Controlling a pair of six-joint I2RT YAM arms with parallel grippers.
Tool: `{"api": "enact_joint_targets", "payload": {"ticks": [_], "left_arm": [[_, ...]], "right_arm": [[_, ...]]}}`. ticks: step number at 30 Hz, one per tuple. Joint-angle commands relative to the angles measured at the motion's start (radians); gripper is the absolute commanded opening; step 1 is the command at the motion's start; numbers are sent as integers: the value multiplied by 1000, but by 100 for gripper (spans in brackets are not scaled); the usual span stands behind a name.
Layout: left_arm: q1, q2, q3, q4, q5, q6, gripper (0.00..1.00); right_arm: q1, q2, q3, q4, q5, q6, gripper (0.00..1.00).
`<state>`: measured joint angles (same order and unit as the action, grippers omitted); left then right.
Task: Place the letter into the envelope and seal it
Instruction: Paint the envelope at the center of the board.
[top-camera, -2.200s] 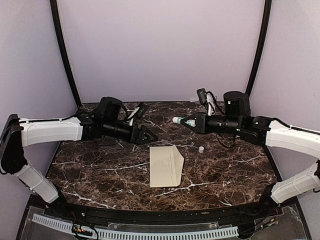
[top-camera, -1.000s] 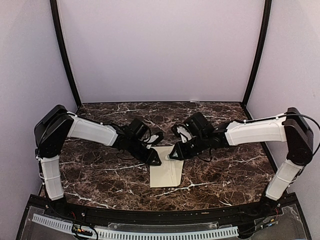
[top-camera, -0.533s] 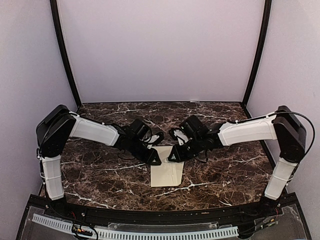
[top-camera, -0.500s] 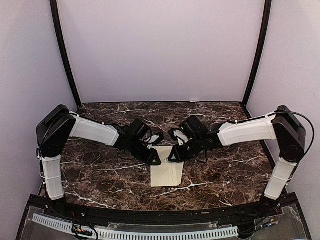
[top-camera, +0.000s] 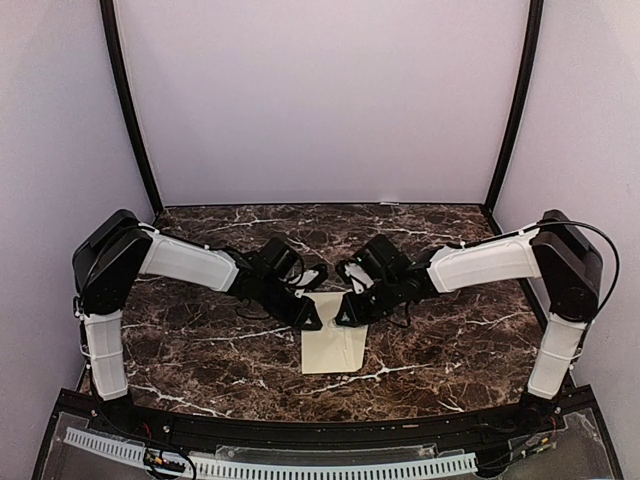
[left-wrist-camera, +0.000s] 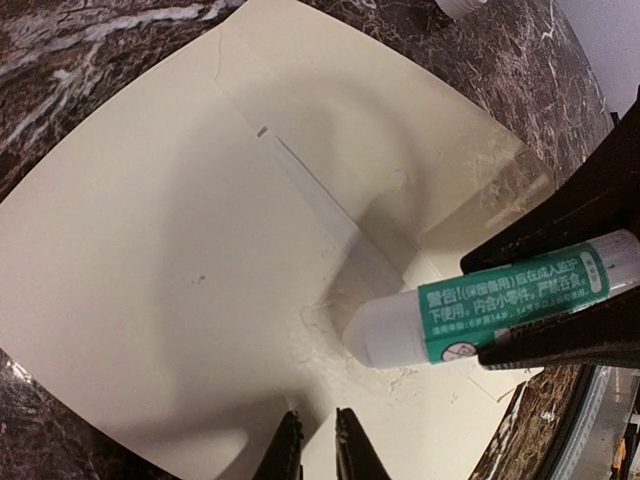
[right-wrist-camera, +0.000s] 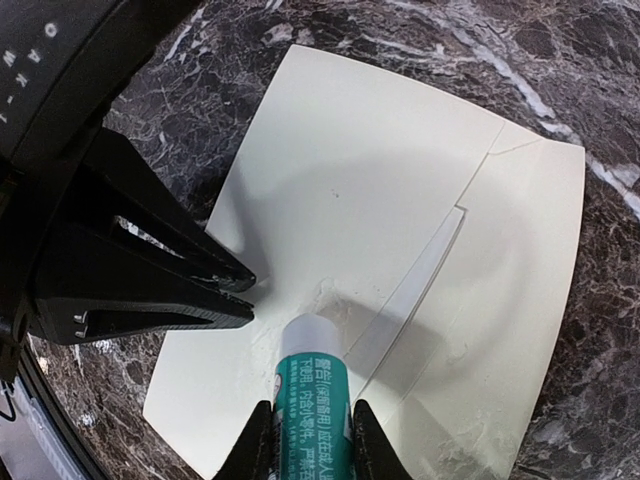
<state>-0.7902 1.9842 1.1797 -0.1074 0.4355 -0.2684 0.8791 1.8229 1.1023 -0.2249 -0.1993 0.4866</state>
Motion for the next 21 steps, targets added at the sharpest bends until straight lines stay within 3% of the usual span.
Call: {"api": "enact_joint_targets", "payload": {"ticks": [1, 21], "left_arm": [[-3, 25, 15, -58, -26, 15, 12], [-3, 29, 18, -61, -22, 11, 10]], "right_arm": [[9, 20, 40, 22, 26, -15, 8], [24, 7, 2, -23, 34, -6, 7]]}}
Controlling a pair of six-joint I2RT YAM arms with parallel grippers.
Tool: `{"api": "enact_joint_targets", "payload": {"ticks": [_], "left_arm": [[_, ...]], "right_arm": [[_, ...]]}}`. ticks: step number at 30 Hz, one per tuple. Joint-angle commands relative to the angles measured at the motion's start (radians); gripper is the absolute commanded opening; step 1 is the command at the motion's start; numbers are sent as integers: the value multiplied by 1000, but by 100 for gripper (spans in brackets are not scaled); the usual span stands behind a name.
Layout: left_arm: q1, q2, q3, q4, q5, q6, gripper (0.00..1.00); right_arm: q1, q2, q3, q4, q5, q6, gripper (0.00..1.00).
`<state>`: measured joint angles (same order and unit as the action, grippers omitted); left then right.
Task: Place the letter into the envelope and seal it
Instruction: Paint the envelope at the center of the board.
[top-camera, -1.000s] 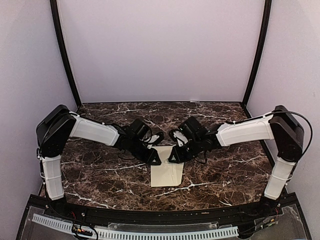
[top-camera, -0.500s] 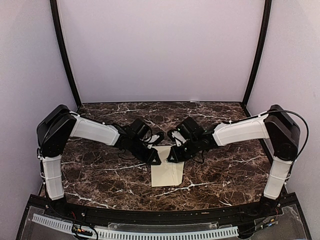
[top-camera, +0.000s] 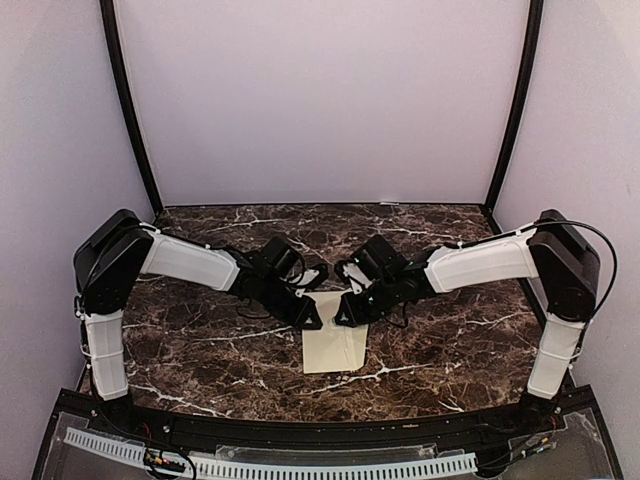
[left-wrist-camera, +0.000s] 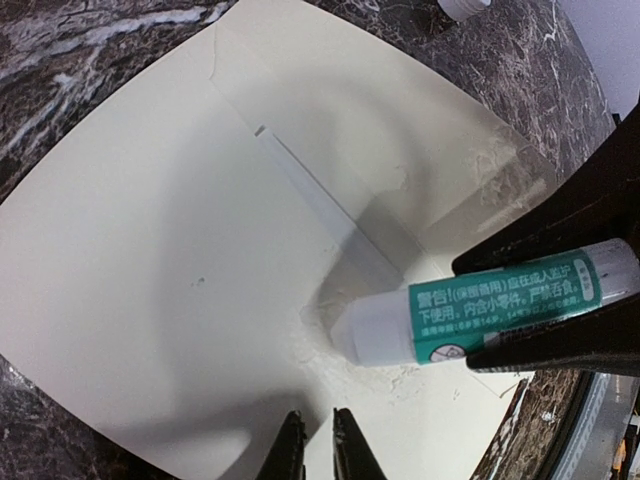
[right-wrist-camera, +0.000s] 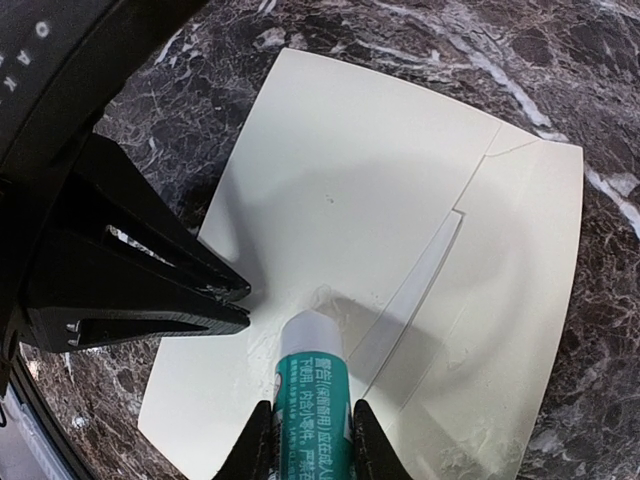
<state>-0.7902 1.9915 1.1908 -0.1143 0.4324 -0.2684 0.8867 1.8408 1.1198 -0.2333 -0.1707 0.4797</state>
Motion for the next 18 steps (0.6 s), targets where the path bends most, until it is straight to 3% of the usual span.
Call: {"api": "enact_joint_targets", "payload": {"ticks": [1, 18], "left_arm": [[-3, 21, 8, -55, -19, 11, 10], [-3, 22, 10, -59, -20, 10, 10]], "right_arm": [[17, -14, -20, -15, 4, 3, 6], [33, -67, -76, -24, -40, 39, 6]]}}
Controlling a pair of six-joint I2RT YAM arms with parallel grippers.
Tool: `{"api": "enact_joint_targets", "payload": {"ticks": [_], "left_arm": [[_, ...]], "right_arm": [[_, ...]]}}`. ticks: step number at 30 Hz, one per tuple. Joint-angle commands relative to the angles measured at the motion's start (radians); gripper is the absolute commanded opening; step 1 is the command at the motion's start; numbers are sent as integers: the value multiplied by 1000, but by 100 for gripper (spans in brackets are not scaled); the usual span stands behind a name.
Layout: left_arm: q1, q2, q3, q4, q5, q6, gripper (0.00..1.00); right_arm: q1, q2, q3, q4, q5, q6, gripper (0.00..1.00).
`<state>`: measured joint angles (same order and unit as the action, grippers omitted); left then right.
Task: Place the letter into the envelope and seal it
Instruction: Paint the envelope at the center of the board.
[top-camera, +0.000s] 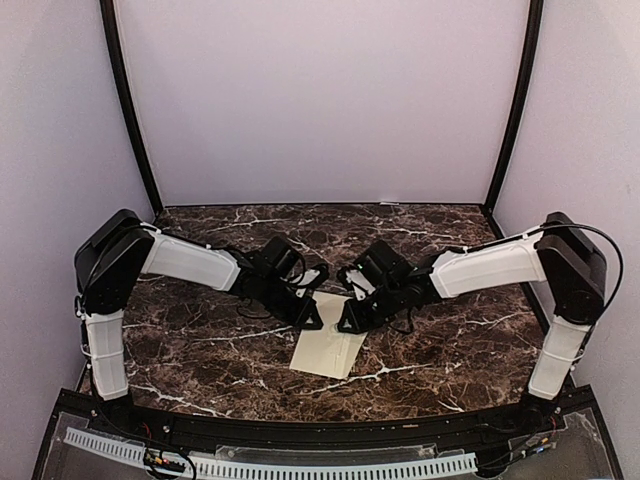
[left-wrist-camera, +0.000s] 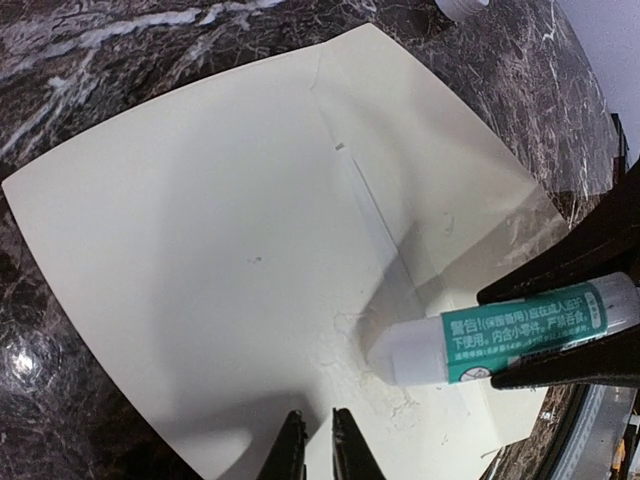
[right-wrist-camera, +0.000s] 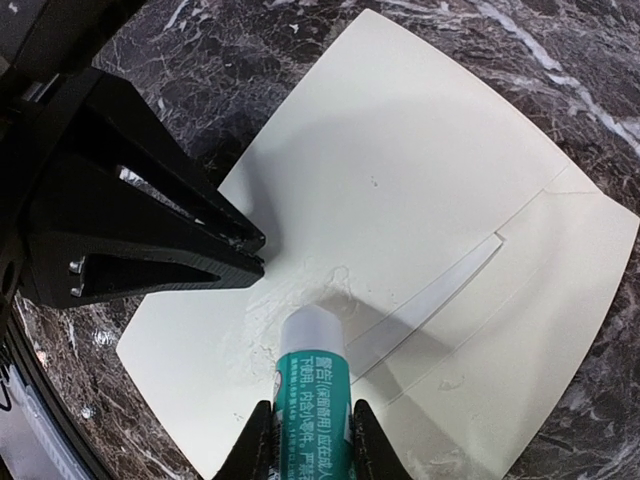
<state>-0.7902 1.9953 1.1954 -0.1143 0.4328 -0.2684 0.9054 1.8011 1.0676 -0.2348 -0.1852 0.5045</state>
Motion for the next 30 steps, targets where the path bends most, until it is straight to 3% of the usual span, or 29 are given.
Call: {"api": "enact_joint_targets", "payload": {"ticks": [1, 30], "left_arm": [[-3, 18, 6, -58, -21, 10, 10], [-3, 17, 14, -71, -23, 9, 9]], "right_arm": [[15, -29, -26, -23, -29, 15, 6], [69, -6, -30, 43, -132, 70, 6]]}}
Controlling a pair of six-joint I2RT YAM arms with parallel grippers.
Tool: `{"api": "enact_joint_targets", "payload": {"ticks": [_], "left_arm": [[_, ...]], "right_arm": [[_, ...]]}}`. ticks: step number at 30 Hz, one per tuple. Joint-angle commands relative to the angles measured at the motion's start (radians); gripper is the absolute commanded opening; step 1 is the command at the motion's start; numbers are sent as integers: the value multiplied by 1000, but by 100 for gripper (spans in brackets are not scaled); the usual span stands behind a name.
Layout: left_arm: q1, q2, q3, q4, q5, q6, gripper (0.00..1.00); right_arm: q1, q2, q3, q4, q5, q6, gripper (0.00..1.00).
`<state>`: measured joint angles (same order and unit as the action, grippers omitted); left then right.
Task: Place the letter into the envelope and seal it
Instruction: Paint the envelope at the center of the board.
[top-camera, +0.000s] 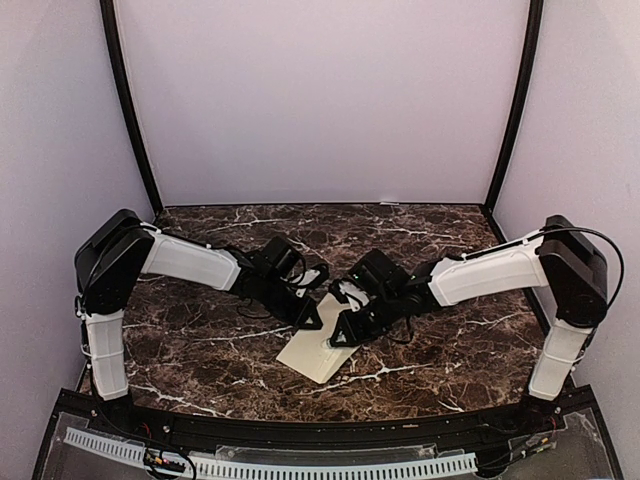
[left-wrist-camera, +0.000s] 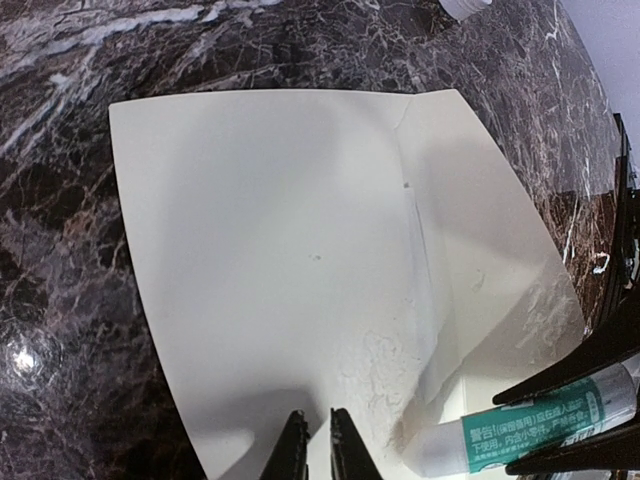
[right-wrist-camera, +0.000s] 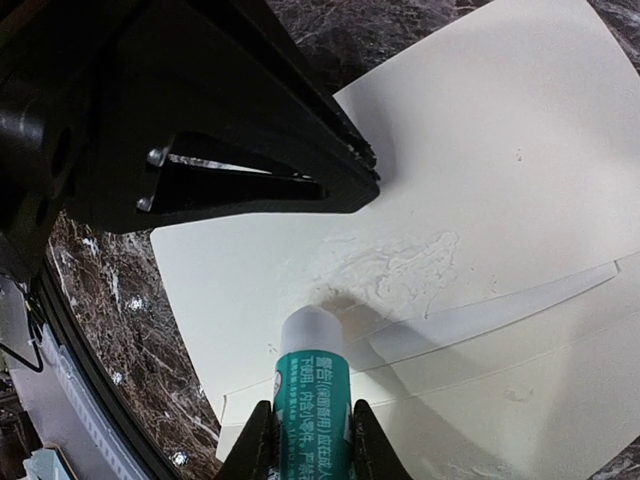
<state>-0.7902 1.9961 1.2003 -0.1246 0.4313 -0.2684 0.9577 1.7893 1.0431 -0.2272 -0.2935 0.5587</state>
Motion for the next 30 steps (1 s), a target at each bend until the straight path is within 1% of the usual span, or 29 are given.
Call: {"api": "enact_joint_targets", "payload": {"ticks": [1, 16, 30], "left_arm": [[-2, 18, 10, -60, -22, 10, 9], [-2, 31, 5, -63, -41, 38, 7], [-3, 40, 7, -69, -54, 47, 6]], "right_arm": [[18, 5, -4, 36, -20, 17, 6], [13, 22, 33, -12, 90, 23, 6], [-44, 41, 44, -28, 147, 19, 6]]}}
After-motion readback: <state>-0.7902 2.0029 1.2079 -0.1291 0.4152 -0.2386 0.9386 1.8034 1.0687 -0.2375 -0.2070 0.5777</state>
